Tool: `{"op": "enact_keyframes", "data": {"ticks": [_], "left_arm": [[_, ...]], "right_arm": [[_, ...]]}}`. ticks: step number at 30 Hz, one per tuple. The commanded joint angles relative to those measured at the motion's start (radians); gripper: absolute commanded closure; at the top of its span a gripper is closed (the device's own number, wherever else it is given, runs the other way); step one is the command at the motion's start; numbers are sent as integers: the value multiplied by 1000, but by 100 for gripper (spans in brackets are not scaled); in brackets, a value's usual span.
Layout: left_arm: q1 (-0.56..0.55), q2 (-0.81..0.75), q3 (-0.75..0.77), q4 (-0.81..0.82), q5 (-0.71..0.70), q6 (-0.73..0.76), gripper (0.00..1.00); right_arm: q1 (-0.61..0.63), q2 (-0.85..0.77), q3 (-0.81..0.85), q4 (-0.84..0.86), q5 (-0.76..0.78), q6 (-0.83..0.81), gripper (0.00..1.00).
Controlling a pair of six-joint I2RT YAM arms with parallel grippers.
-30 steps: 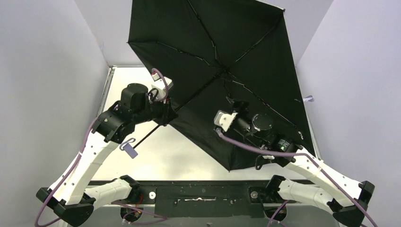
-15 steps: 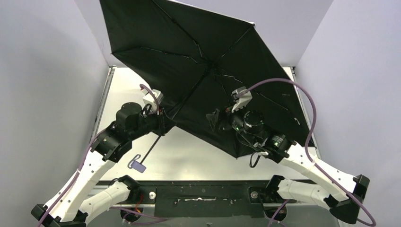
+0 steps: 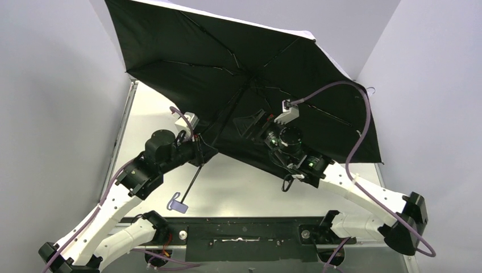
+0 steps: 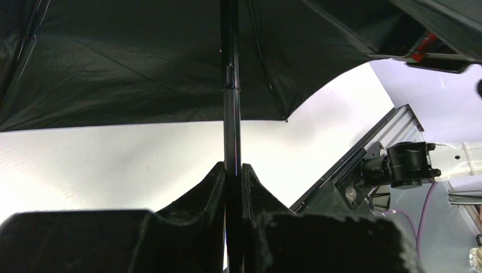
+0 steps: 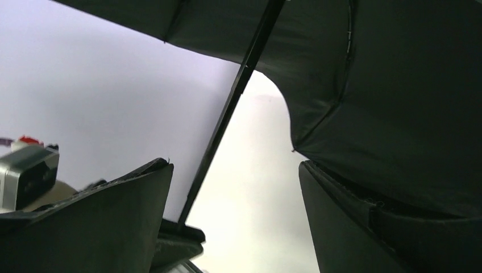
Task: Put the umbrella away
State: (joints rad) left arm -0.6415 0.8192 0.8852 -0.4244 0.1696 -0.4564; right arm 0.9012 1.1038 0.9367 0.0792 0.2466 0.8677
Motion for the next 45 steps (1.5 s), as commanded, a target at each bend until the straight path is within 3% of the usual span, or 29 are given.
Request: {"op": "enact_keyframes", "data": {"ticks": [1, 14, 18, 24, 28, 40, 45], "left_arm": [[-22, 4, -14, -6, 6, 3, 100], [-42, -2, -39, -9, 9, 10, 100], [-44, -7, -53, -11, 8, 11, 100], [-46, -24, -73, -16, 7, 10, 100], [-46, -37, -72, -25, 6, 9, 100], [-46, -19, 7, -9, 15, 14, 99], [-45, -3, -20, 31, 5, 15, 95]], "right_arm": [[-14, 85, 31, 181, 1, 151, 16], [-47, 289, 92, 314, -38, 243, 29], [-51, 301, 94, 336, -35, 236, 44], [-65, 314, 102, 372, -31, 182, 82], [-66, 303, 113, 387, -38, 120, 99], [-61, 237, 180, 458, -156, -67, 100], [-70, 245, 125, 532, -197, -58, 100]]}}
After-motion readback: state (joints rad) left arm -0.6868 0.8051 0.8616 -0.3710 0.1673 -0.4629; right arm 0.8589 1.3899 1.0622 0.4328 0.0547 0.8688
